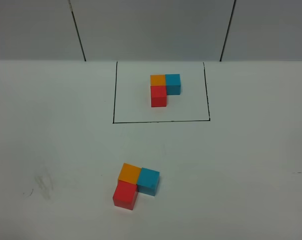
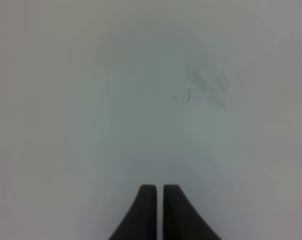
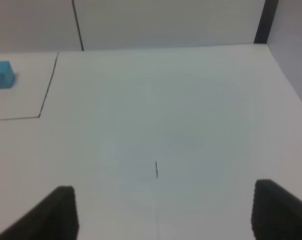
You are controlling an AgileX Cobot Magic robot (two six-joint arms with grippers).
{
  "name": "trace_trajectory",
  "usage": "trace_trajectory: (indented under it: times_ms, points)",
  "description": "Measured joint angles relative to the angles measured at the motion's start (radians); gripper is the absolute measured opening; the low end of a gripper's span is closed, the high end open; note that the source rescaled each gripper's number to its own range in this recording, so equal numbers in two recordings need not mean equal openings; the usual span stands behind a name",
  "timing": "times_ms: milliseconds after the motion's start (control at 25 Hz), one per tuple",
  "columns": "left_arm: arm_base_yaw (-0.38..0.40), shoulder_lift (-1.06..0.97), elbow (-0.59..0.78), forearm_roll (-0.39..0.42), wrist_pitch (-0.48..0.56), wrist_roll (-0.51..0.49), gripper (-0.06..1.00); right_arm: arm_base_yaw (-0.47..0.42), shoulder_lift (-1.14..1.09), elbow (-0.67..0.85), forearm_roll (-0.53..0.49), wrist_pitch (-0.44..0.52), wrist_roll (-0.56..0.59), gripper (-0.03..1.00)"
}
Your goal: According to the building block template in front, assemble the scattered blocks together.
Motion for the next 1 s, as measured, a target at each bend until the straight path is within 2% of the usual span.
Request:
trace_trajectory:
  times_ms: [120, 360, 1000]
  points:
    - [0.0, 0.0, 0.0, 0.0, 0.0, 0.0, 0.0, 0.0, 0.0, 0.007, 0.006, 0.049, -0.001, 0.81]
    - [0.0, 0.0, 0.0, 0.0, 0.0, 0.0, 0.0, 0.0, 0.0, 0.012, -0.008, 0.05, -0.066, 0.81]
    - [0.0, 0.0, 0.0, 0.0, 0.0, 0.0, 0.0, 0.0, 0.0, 0.016, -0.014, 0.05, -0.075, 0.81]
